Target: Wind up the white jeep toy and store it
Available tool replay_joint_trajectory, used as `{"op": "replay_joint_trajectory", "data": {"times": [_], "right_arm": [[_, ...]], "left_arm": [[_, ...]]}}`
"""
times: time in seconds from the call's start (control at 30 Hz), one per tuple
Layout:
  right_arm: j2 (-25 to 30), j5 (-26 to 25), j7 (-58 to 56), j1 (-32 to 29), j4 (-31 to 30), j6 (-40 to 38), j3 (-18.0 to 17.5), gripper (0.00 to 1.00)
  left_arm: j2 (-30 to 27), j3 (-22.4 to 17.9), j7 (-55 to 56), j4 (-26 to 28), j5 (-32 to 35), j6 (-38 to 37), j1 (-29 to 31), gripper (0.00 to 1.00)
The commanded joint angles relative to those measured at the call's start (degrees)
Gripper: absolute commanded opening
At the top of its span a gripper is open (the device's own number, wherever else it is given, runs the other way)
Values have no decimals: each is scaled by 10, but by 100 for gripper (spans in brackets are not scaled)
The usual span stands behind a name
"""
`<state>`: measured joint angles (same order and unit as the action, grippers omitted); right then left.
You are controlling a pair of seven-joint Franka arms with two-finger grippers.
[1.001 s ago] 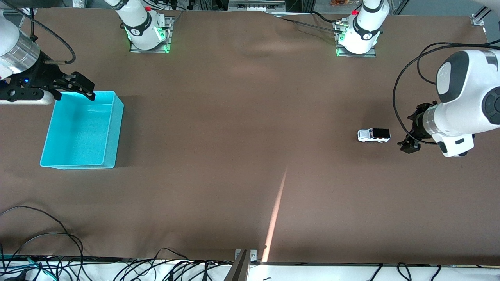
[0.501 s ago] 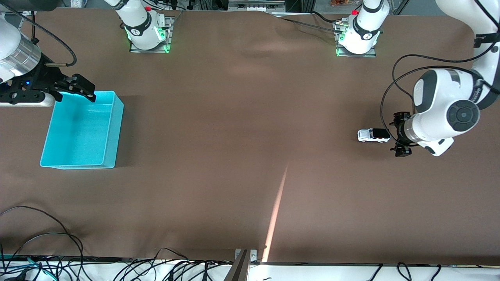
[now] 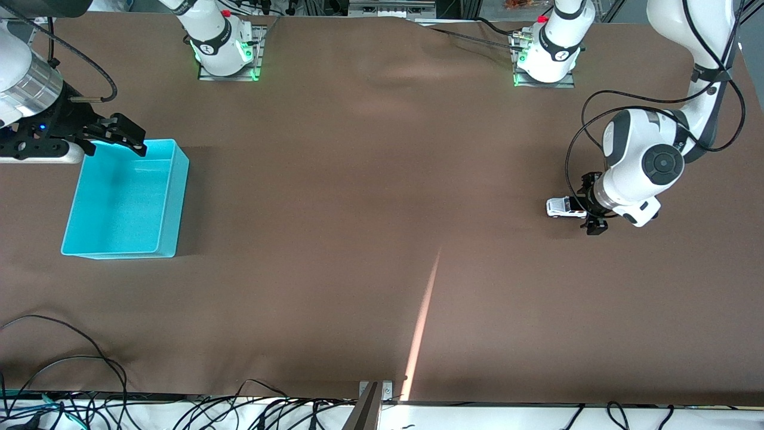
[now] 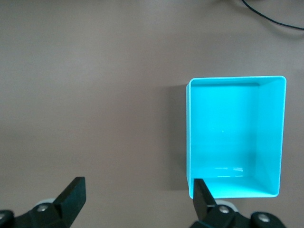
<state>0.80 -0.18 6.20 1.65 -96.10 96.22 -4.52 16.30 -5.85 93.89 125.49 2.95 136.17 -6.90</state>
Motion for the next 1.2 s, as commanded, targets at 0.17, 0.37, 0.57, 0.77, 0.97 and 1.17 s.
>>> {"op": "replay_joint_trajectory", "data": {"times": [0.17,0.37,0.57,0.77,0.97,1.17], "right_arm": [[-6,-5,2,0,14,-2,-1,100],[-6,-5,2,0,14,-3,-1,100],[-6,-5,2,0,14,-3,-1,100],[-6,-5,2,0,14,-3,-1,100],[-6,-4,1,0,14,-3,-1,100],[-6,-4,1,0,14,-3,-1,100]], "left_arm": [[-10,3,7,46,20,67,21,100],[-9,3,6,61,55,76,34,99],[-3,4,9,68,55,91,33,99],[10,5,10,71,55,109,30,99],[18,5,11,84,55,138,28,95],[20,5,11,85,55,141,27,80]]}}
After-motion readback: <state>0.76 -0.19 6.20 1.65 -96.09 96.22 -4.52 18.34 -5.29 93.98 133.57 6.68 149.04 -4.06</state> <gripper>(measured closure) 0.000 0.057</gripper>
